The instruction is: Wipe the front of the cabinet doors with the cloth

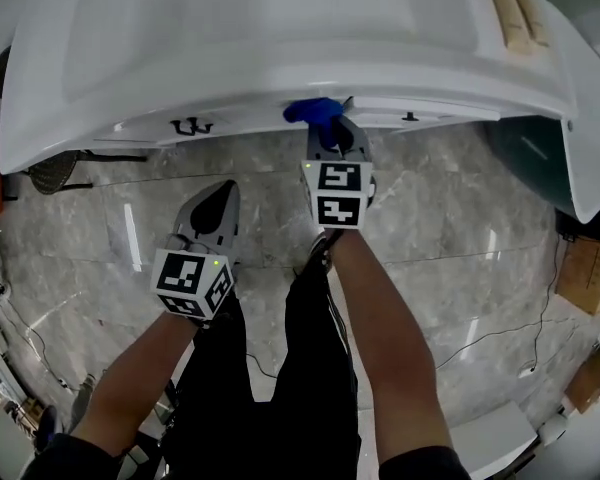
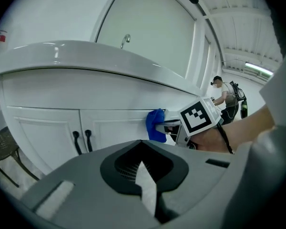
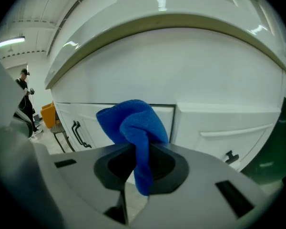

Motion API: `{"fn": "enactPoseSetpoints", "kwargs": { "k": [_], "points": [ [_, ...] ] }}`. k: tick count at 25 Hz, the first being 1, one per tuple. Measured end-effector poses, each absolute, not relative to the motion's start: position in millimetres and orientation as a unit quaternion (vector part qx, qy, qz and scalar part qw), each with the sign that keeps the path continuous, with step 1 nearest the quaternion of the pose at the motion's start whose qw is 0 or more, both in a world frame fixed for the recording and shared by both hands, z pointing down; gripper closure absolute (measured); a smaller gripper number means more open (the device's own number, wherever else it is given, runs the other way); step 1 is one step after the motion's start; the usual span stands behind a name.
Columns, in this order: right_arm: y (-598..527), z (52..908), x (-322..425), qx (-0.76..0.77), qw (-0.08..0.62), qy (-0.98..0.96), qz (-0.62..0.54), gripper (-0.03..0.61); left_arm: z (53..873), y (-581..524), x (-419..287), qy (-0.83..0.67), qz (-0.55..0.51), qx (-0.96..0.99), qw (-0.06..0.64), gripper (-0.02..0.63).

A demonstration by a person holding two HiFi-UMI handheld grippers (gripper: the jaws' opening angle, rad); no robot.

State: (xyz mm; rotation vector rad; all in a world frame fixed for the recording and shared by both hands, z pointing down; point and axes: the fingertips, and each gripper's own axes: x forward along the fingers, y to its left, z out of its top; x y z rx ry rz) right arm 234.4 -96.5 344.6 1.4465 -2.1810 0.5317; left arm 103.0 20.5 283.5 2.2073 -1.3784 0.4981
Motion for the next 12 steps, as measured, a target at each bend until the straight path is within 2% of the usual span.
{"fn": "enactPoseSetpoints", "kwargs": {
  "k": [4, 7, 12],
  "points": [
    [-90.3, 341.1, 265.7, 0.560, 0.219, -0.776, 0.190, 0.528, 284.1, 22.6, 125.1, -0.488, 0.176, 0.819, 0.247, 0.615],
    [-83.0, 346.5, 279.3, 0.594, 0.213, -0.751, 0.193, 0.528, 287.6, 29.5, 114.0, -0.489, 0.171, 0.817, 0.253, 0.615],
    [-65.3, 362.2, 224.6, 0.580, 0.224, -0.759, 0.192, 0.528, 297.2, 45.9, 50.6, -0.514, 0.174, 0.798, 0.261, 0.615]
  ]
}}
